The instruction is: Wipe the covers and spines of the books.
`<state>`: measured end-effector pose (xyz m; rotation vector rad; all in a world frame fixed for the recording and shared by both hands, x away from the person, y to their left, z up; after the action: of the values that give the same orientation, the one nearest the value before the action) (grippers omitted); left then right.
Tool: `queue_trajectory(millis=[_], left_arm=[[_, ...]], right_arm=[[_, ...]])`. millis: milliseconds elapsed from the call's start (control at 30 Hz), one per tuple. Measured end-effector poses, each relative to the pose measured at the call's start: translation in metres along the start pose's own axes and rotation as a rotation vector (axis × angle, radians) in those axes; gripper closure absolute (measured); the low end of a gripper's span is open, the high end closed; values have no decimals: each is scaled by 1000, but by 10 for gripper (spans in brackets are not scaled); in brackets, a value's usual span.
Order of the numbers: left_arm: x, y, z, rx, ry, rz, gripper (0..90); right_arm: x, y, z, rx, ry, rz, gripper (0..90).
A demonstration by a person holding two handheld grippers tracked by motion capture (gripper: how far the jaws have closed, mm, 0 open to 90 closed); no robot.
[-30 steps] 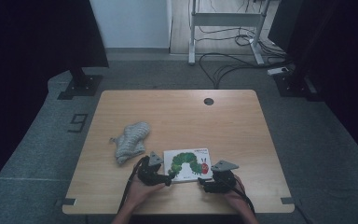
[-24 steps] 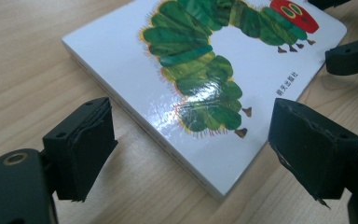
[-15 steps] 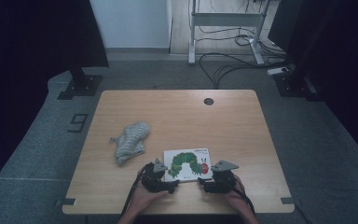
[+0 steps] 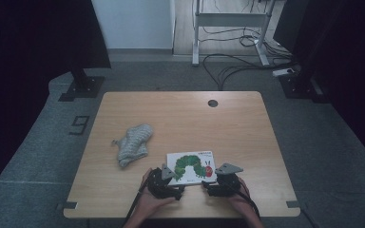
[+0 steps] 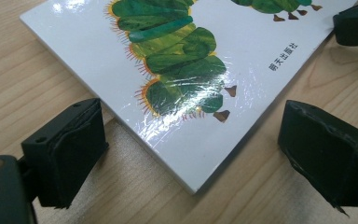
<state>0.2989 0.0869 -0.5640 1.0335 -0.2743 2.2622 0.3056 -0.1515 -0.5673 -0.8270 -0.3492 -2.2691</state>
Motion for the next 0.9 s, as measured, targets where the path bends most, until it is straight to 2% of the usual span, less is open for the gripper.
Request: queue_trajectory(millis=[267, 333, 367, 667, 700, 767, 900], left_arm=[[-1, 0, 1, 1, -4, -1, 58], [-1, 0, 1, 3, -3, 0, 59], [-1, 0, 1, 3, -3, 0, 60], [-1, 0, 1, 4, -2, 1, 60], [-1, 0, 1, 4, -2, 1, 60], [-1, 0, 1, 5, -2, 1, 60], [-1, -1, 1, 12, -3, 8, 54]], right_arm=[[0, -1, 0, -12, 3, -2, 218], [0, -1, 1, -46, 10, 8, 200], [0, -1, 1, -46, 10, 8, 200], [2, 7, 3, -186, 24, 87, 191], [3, 9, 3, -215, 34, 101, 194], [4, 9, 4, -226, 40, 106, 195], [8, 13, 5, -289, 80, 144, 212]])
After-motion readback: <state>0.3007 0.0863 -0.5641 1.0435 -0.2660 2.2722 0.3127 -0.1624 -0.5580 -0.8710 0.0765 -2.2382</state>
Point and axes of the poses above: each handheld gripper's, and its own axes: x roughly backward along the jaws, z roughly out of its top, y roughly to its right, the point moved 2 cm from there along -x, roughly forward along the jaws, and after that the axes turned 5 degrees about x, right-handed, at the moved point
